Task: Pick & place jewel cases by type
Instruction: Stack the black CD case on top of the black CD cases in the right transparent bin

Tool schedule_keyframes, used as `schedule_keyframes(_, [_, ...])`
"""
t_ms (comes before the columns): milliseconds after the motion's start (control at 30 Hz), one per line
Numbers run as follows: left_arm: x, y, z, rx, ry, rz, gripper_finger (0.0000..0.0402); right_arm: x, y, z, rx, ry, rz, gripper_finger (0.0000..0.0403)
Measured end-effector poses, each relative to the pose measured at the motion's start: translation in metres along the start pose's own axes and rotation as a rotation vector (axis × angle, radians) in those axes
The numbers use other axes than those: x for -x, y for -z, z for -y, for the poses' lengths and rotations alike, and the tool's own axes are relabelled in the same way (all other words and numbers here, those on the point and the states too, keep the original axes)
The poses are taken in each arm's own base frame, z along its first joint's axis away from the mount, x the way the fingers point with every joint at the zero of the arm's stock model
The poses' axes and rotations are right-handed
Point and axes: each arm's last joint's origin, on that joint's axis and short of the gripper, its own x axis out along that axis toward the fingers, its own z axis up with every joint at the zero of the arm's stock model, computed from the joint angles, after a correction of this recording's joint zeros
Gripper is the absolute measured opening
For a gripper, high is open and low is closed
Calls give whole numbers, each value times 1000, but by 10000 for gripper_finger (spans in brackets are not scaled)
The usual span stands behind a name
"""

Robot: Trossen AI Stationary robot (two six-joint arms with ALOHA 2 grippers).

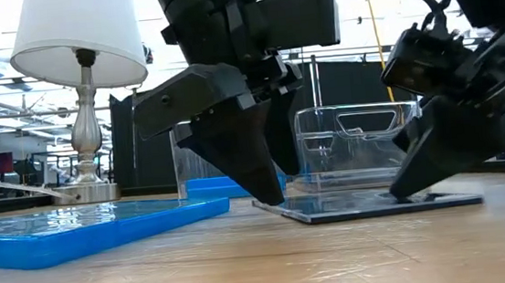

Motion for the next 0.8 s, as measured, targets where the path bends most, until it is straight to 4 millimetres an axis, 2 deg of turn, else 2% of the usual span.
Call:
schedule_keyframes(233, [1,2,5,-41,8,-24,285,5,15,-16,-76,-75,-84,0])
schedule_keyframes(400, [1,4,14,-158,51,-47,285,9,16,-29,-54,-147,-46,0])
schedule_keyframes(567, [-3,2,21,-239,46,-27,285,14,10,-38,44,-211,41,0])
schedule_keyframes(800, [-19,-4,29,-302,-9,10,284,29,2,-29,43,-13,85,0])
